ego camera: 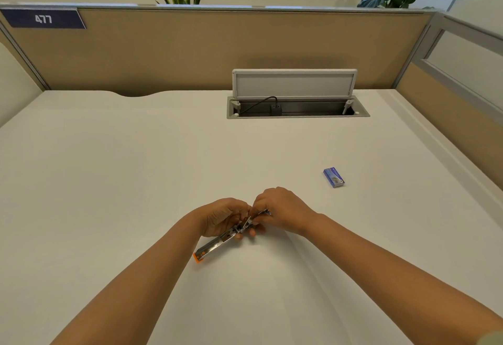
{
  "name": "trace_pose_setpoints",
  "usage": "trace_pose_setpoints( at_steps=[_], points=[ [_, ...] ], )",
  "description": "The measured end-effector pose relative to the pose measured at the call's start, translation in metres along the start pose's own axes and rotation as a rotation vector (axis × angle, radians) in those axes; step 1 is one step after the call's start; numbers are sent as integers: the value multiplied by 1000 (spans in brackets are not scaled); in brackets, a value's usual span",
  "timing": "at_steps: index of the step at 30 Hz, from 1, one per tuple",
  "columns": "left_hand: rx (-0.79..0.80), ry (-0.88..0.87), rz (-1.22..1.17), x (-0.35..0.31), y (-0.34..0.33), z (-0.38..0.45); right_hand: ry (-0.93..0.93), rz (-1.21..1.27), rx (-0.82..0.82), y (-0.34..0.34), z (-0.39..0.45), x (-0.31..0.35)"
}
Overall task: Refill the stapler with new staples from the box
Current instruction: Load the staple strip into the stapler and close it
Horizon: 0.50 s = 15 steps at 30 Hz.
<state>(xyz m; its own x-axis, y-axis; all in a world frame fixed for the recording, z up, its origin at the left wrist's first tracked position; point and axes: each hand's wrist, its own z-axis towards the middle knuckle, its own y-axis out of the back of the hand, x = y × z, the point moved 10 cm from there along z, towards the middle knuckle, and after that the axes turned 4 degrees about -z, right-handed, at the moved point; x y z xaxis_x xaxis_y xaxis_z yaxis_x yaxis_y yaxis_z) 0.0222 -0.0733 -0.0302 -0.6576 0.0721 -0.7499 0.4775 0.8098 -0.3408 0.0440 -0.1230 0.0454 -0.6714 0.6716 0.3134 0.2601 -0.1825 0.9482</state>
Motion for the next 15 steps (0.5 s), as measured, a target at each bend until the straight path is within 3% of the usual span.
trace_pose_setpoints(
  at_steps=[6,15],
  points=[
    [-1,18,6,0,-2,-1,1,34,114,-2,2,-2],
    [-3,17,14,-2,-5,-4,144,-204,184,-3,6,14]
  ],
)
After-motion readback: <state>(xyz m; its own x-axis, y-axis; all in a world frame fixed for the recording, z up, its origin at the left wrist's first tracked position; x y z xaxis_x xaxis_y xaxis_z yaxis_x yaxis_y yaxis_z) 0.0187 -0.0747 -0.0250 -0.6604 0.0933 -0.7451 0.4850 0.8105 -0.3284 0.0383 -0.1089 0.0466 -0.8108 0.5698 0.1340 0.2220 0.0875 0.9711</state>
